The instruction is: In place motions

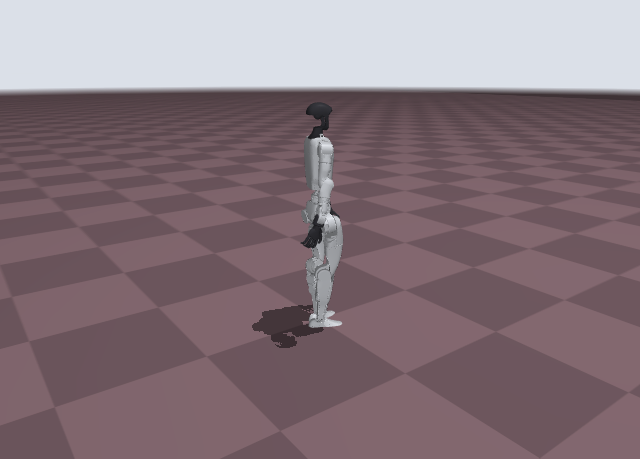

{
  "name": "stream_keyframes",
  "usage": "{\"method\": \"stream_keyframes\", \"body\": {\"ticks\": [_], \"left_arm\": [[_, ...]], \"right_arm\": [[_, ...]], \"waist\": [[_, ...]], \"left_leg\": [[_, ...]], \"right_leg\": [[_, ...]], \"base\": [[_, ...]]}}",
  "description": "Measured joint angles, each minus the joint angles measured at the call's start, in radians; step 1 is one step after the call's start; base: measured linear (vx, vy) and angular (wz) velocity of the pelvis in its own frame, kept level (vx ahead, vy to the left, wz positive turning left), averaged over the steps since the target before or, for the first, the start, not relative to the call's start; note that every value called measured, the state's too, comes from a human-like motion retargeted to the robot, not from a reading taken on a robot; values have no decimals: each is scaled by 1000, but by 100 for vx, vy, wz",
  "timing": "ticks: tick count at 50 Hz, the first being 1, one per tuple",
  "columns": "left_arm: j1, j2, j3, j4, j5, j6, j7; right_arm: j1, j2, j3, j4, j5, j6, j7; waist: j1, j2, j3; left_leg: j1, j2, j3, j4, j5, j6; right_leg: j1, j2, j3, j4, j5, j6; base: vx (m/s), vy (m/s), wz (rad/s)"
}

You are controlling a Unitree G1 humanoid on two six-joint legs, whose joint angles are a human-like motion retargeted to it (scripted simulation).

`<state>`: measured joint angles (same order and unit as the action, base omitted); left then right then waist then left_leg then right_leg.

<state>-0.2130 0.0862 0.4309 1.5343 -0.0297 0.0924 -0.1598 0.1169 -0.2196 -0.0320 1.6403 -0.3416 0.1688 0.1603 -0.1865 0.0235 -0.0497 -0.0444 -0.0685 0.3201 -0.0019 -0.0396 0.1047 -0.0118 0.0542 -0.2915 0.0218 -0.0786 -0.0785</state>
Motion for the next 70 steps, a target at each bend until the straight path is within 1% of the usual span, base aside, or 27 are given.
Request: {"method": "stream_keyframes", "body": {"ticks": [4, 7, 11, 15, 18, 21, 24, 27, 30, 34, 37, 40, 45, 50, 51, 52, 53, 54, 55, 57, 60, 64, 70], "left_arm": [[-106, 10, -68, -96, 2, -11, -33], [-146, 23, -116, -164, 29, -26, -28], [-148, 38, -159, -225, 75, -48, -8], [-99, 31, -167, -224, 118, -55, -14], [-34, 14, -142, -182, 133, -55, -27], [55, 1, -83, -80, 140, -42, -26], [143, 10, -3, 59, 141, -19, -15], [262, 30, 57, 159, 118, 19, -10], [410, 46, 84, 166, 106, 59, -21], [565, 63, 104, 166, 145, 62, -26], [633, 63, 126, 166, 160, 62, -20], [652, 50, 145, 166, 127, 74, -13], [569, 23, 126, 166, 63, 66, 8], [384, -8, 74, 150, 29, -3, 73], [341, -12, 73, 138, 18, -8, 82], [298, -15, 63, 124, 9, -7, 90], [255, -16, 39, 108, 5, 5, 94], [214, -14, 14, 88, 3, 9, 86], [172, -12, -10, 64, 2, 10, 72], [104, -7, -24, 0, -4, 6, 24], [2, -10, -50, -96, -16, 0, -16], [-111, -1, -98, -196, -32, -29, -13], [-181, 13, -169, -287, 5, -58, 5]], "right_arm": [[72, -46, -50, 56, 62, 25, -25], [109, -60, -66, 60, 93, 45, -59], [105, -48, -53, 60, 111, 51, -83], [49, -11, -10, 60, 114, 26, -66], [-18, 18, 52, 56, 119, 2, -43], [-107, 55, 133, 10, 92, -16, -28], [-207, 84, 217, -61, 45, -33, -23], [-300, 109, 265, -162, -16, -57, 3], [-371, 137, 278, -283, -40, -82, 44], [-425, 165, 276, -422, 26, -113, 69], [-440, 180, 269, -488, 90, -127, 79], [-435, 185, 269, -516, 125, -138, 92], [-375, 171, 278, -481, 83, -141, 95], [-281, 138, 254, -324, -20, -117, 70], [-262, 131, 247, -281, -44, -104, 67], [-241, 123, 232, -238, -65, -89, 63], [-216, 110, 202, -198, -83, -70, 60], [-194, 96, 172, -156, -97, -51, 58], [-173, 81, 142, -115, -109, -32, 56], [-122, 50, 115, -50, -99, 2, 52], [-38, -2, 53, 23, -52, 35, 35], [66, -50, -10, 60, 40, 57, -22], [146, -60, -44, 60, 116, 91, -78]], "waist": [[2, -2, 1], [2, -1, 3], [6, 4, 3], [18, 8, 0], [28, 9, -2], [43, 10, -1], [50, 11, 4], [51, 14, 5], [43, 17, 9], [39, 19, 9], [38, 18, 10], [34, 15, 10], [24, 7, 3], [13, 4, -4], [130, 3, 5], [194, 3, 10], [151, 5, 7], [53, 1, -2], [-73, -5, -13], [-8, 2, -4], [-22, 0, -5], [-21, -1, -4], [-10, 3, 2]], "left_leg": [[0, -1, 5, 0, 0, 0], [0, 0, 7, 0, 0, 0], [-2, 0, 6, 1, 1, -1], [-5, -4, -2, 2, 2, 0], [-6, -7, -9, 3, 4, 0], [-2, -12, -17, 4, 5, 0], [3, -15, -23, 5, 5, 0], [5, -16, -27, 6, 5, -1], [5, -15, -33, 7, 5, -2], [4, -13, -35, 8, 4, -3], [4, -12, -37, 9, 4, -4], [3, -11, -39, 10, 4, -4], [3, -10, -34, 8, 4, -3], [3, -3, -17, 6, 0, -2], [-3, -15, 116, -10, 1, 40], [-4, -21, 187, -20, 1, 62], [6, -12, 135, -18, -1, 45], [10, -3, 36, -6, -7, 9], [11, 7, -88, 11, -15, -35], [6, 1, -6, -2, -5, 2], [7, 0, -16, -4, -6, -2], [3, -2, -18, -4, -5, -1], [1, -4, -24, -2, -3, -2]], "right_leg": [[0, -1, 2, -1, 2, -2], [-1, -1, 4, 0, 3, -3], [-2, -1, 3, 0, 2, -4], [0, -5, -9, -2, 0, -3], [4, -9, -22, -3, -2, -2], [10, -11, -27, -2, -5, -3], [15, -13, -28, -2, -7, -3], [18, -12, -29, -1, -10, -3], [17, -11, -28, 1, -13, -1], [17, -10, -29, 1, -15, 1], [18, -10, -29, 1, -16, 2], [18, -9, -30, 1, -16, 3], [15, -9, -25, 1, -13, 4], [8, -4, -12, 1, -6, 3], [-1, 27, 113, 11, 10, -6], [-7, 46, 181, 16, 19, -12], [-4, 37, 136, 11, 16, -9], [-1, 8, 41, 4, 6, 0], [3, -31, -78, -3, -7, 12], [-2, 1, -1, 1, 2, 2], [-4, -2, -9, 0, 2, 1], [-4, -4, -14, -1, 1, 0], [0, -7, -23, -1, -4, -1]], "base": [[0, 0, 0], [0, 0, 0], [0, 0, 0], [0, 1, 10], [0, 3, 23], [1, 4, 23], [0, 1, 6], [1, 0, 12], [0, 0, 6], [0, 0, 0], [0, 0, 0], [0, 0, 0], [0, 0, 0], [-1, -3, -70], [-1, -4, -361], [-1, -3, -280], [-3, -1, 103], [-4, 0, 433], [-3, -1, 273], [-1, -2, -44], [0, -1, -18], [0, 0, 0], [0, 0, 0]]}}
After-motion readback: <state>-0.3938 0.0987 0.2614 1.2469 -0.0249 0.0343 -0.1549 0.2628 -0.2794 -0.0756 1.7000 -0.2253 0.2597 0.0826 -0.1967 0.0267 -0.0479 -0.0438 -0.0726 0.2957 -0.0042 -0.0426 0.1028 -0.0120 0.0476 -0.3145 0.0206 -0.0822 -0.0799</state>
